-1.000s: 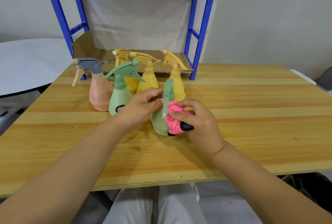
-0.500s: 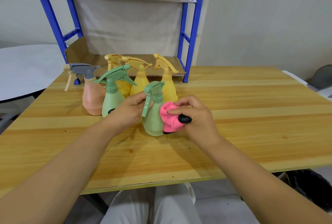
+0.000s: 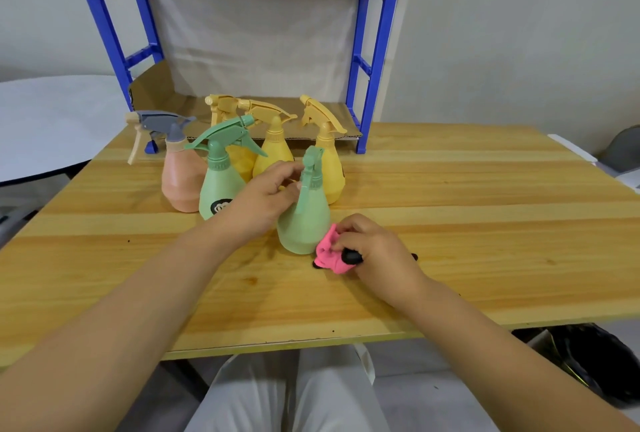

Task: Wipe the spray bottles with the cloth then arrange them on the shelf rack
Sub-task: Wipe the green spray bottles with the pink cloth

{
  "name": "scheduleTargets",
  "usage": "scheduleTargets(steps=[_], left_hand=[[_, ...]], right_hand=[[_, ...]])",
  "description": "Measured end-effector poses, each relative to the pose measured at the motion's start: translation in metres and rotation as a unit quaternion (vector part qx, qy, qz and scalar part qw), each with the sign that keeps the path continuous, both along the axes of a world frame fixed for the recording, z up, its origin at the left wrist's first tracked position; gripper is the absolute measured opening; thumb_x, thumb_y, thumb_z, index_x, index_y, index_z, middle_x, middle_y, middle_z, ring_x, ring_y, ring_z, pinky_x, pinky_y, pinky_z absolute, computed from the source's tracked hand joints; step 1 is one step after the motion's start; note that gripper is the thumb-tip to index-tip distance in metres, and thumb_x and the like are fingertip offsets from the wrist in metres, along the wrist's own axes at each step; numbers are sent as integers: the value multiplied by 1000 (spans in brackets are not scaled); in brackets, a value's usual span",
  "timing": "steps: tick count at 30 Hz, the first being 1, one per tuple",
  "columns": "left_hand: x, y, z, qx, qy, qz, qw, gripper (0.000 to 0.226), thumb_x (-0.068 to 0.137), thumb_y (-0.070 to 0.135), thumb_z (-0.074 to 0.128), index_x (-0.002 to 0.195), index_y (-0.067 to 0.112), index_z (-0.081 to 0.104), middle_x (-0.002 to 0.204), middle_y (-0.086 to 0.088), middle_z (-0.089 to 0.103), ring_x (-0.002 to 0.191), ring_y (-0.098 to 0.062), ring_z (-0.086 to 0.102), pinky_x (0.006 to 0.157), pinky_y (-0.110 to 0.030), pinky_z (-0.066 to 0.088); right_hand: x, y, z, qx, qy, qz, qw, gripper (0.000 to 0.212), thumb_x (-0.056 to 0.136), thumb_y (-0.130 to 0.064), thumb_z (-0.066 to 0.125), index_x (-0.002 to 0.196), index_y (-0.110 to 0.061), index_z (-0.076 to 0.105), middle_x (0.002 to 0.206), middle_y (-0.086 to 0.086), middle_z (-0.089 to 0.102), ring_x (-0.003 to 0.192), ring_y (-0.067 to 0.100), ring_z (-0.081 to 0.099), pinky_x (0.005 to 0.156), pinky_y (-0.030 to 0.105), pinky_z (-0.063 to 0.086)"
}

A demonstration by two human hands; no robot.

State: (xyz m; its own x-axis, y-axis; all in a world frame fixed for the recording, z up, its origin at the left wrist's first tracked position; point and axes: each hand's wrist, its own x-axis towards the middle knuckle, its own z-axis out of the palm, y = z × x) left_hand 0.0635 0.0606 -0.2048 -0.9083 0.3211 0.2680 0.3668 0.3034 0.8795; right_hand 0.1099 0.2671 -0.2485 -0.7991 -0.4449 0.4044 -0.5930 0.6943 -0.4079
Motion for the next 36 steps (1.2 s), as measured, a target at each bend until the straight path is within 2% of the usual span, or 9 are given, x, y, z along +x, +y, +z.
scheduleTargets(steps=[3,6,11,16,19,21,27,31,36], left_hand=[[-1,-1,-2,-20,28,0,999,21,95,20,49,114,27,54,106,6,54,95,0,50,81,-11,39],[2,-3,-4,-19,30,-1,999,25,95,21,50,119,26,51,112,9,54,92,6,49,79,-11,40],[2,0,-12,-25,48,27,998,28,85,39,51,113,37,51,106,12,59,105,-17,52,84,-29,43],[5,6,-13,-34,82,75,993,33,85,30,62,117,23,57,102,4,60,89,-18,49,72,-20,37],[11,9,-12,3,72,98,993,26,85,23,66,110,21,62,97,3,61,89,-15,50,76,-21,42],[13,8,-11,23,63,95,993,22,84,24,67,106,23,63,97,3,62,96,-19,55,84,-29,47],[6,0,-6,-23,50,5,998,20,90,20,59,110,23,62,105,-5,63,103,-19,55,89,-31,45],[4,-5,0,-10,-39,-75,996,22,94,18,50,114,26,58,111,10,63,108,-3,57,89,-15,44],[7,-9,5,19,-78,-99,992,31,94,15,50,125,19,55,124,3,61,116,-7,55,98,-21,44]], right_hand=[[13,3,0,70,10,-4,997,38,71,0,72,108,-8,69,116,12,59,104,29,58,82,35,53],[24,-1,-3,112,39,-11,993,46,69,-8,77,113,-5,65,115,14,57,104,31,56,77,39,56],[30,-20,-2,151,79,19,985,45,65,6,70,108,-4,67,101,12,56,92,28,51,55,35,52],[30,-36,4,184,112,8,976,36,57,2,75,91,-10,71,85,5,55,77,25,55,42,22,34],[30,-40,-1,189,150,5,970,29,67,-5,60,92,-13,71,83,2,55,77,21,49,44,24,38],[31,-38,-5,182,169,-2,969,37,72,-11,43,95,-16,71,83,1,55,78,19,45,49,24,36],[29,-23,-1,160,152,-13,975,36,69,-8,69,101,-23,73,84,3,58,75,26,54,55,24,31],[20,-6,4,125,87,-11,988,26,74,-32,68,99,-30,73,89,2,61,77,25,53,54,26,35],[11,9,2,112,58,-44,991,36,64,-12,83,95,-28,75,92,4,65,76,27,57,52,25,37]])
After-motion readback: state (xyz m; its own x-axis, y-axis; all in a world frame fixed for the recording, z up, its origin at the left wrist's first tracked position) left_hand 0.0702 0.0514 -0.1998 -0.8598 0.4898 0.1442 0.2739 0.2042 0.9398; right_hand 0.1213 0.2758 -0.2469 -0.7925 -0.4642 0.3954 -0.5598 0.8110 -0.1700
